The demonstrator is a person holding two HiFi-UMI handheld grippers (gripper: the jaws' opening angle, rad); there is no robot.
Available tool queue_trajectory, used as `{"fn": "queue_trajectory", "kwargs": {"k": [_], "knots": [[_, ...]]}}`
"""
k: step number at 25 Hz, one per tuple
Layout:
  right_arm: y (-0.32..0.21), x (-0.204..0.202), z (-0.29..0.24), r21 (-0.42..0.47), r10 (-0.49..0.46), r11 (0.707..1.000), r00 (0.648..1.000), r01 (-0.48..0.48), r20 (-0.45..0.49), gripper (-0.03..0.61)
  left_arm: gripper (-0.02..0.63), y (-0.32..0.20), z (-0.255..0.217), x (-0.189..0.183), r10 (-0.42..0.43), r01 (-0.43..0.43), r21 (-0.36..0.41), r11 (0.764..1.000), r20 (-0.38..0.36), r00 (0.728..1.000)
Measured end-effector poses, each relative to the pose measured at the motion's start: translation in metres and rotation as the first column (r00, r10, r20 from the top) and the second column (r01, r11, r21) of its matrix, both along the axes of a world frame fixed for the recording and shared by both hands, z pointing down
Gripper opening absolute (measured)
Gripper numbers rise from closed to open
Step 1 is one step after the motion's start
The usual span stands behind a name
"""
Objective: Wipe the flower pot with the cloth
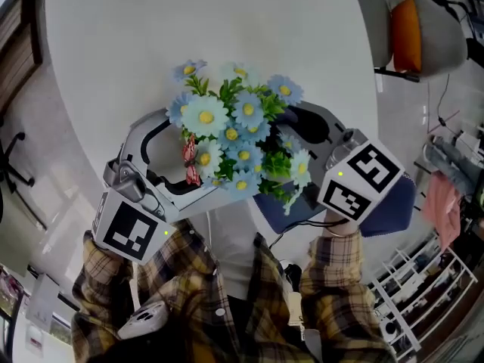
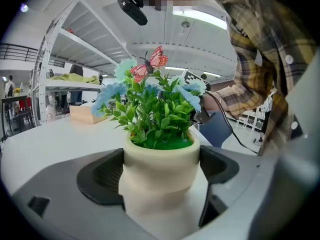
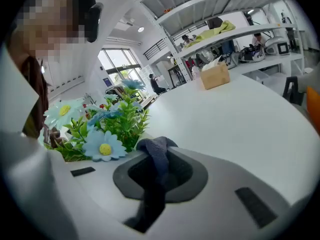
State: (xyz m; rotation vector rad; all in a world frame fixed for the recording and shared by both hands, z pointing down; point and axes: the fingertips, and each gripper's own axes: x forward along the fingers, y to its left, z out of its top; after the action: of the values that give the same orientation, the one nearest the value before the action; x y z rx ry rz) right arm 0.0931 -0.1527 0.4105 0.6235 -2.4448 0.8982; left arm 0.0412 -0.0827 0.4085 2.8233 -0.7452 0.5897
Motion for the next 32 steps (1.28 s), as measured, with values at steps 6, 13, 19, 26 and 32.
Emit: {"fn": "queue_trajectory", "kwargs": {"k": [6, 13, 19, 26, 32], "knots": [[-0.001, -0.017, 0.001, -0.068, -0.193, 0.977, 0.977, 0.200, 0.094, 0.015, 0.477, 0.000, -0.004, -0.003, 0.083, -0.083, 0.008, 0.997, 0.012, 0.997], [-0.014, -0.037, -0.002, -0.042, -0.333, 0.940, 0.939, 0.337, 0.082, 0.015, 0.477, -0.002, -0.005, -0.006, 0.181, -0.181, 0.001, 0.983, 0.017, 0.983], [-0.021, -0.052, 0.002, 0.000, -0.407, 0.913, 0.911, 0.408, 0.068, 0.015, 0.477, 0.003, 0.003, -0.006, 0.273, -0.273, -0.016, 0.962, -0.015, 0.962], [-0.018, -0.039, 0.009, 0.000, -0.435, 0.900, 0.899, 0.435, 0.049, 0.015, 0.477, 0.007, 0.010, 0.009, 0.412, -0.412, -0.017, 0.911, 0.006, 0.911], [-0.020, -0.031, 0.000, -0.002, -0.348, 0.937, 0.936, 0.349, 0.045, 0.015, 0.477, 0.002, 0.000, 0.000, 0.182, -0.182, 0.006, 0.983, -0.007, 0.983]]}}
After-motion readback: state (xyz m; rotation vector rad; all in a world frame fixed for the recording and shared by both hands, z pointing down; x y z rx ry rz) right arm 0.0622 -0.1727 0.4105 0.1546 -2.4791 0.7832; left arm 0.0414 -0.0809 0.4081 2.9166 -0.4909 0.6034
